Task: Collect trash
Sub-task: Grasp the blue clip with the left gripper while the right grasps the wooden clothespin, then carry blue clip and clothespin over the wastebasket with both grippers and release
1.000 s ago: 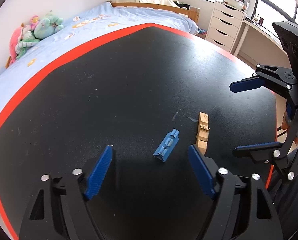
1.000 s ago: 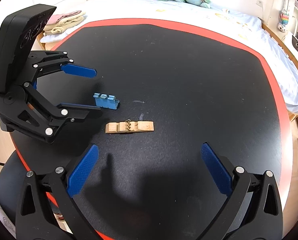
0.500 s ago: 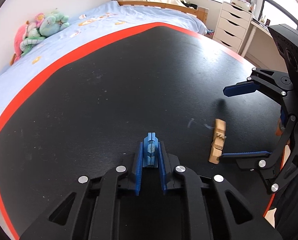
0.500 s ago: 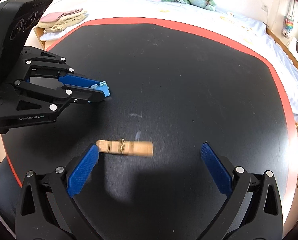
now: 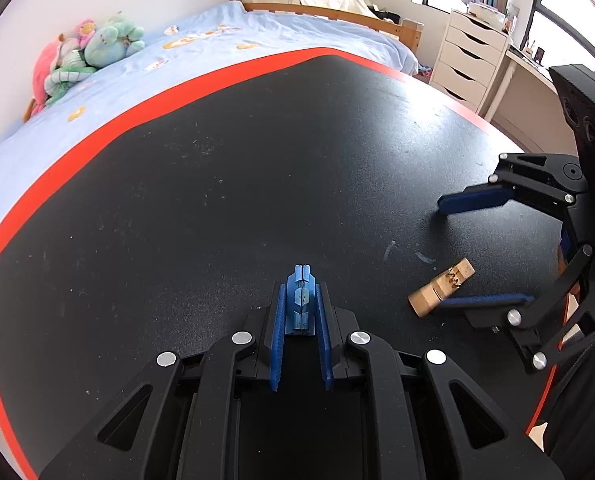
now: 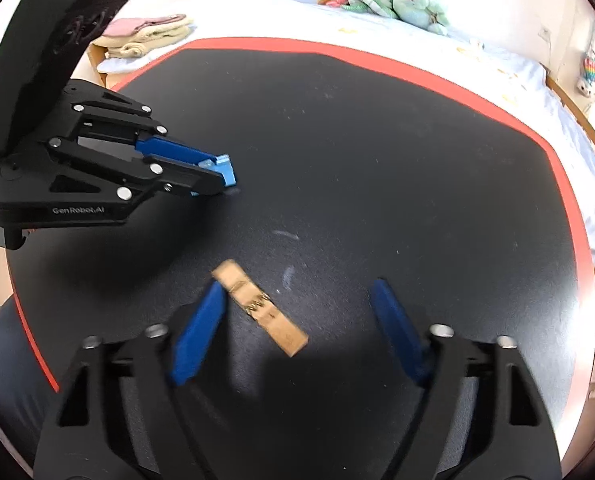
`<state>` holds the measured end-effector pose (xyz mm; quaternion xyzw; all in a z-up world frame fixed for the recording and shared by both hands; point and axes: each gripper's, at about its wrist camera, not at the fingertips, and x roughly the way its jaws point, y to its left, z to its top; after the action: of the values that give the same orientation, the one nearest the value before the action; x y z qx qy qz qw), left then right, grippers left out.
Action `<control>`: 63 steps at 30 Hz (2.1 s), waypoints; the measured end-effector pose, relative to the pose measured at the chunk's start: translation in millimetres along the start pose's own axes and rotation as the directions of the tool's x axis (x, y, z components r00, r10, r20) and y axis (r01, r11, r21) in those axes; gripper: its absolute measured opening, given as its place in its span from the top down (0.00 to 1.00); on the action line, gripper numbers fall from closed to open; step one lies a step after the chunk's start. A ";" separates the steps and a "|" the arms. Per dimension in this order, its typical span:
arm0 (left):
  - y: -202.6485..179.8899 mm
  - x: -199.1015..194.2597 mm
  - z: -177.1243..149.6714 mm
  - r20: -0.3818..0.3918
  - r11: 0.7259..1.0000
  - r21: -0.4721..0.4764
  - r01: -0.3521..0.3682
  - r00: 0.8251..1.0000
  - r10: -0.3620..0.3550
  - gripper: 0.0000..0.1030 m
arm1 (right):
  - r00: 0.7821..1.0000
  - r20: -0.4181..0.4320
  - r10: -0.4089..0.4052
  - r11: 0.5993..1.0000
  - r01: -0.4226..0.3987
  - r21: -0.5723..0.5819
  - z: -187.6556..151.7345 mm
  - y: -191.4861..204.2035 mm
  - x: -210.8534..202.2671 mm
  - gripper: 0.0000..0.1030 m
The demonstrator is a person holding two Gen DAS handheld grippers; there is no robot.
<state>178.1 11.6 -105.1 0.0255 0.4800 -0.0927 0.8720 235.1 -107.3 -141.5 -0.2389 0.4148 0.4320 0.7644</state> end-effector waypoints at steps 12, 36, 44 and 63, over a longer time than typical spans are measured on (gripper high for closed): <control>-2.6 -7.4 -8.7 -0.021 0.999 -0.040 0.025 0.999 -0.026 0.86 | 1.000 -0.012 0.024 1.000 -0.024 0.011 1.1 18.2 2.3 0.87; -68.8 -99.1 -47.8 0.062 0.997 0.009 0.074 0.995 -0.074 0.86 | 0.996 0.091 0.000 0.982 -0.017 0.190 -52.9 50.8 -101.5 0.87; -100.9 -128.5 -79.1 0.086 0.995 0.020 0.098 0.991 -0.100 0.86 | 0.992 0.124 -0.019 0.971 -0.011 0.239 -98.1 84.3 -146.7 0.87; -143.8 -134.2 -136.3 0.041 0.986 0.023 0.168 0.985 -0.169 0.86 | 0.996 0.088 0.003 0.950 -0.031 0.311 -168.9 129.2 -163.6 0.87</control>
<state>-32.2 -93.0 -59.1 -0.0086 0.4609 -0.1713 0.8707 5.7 -238.9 -96.4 -0.0924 0.4465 0.3775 0.8060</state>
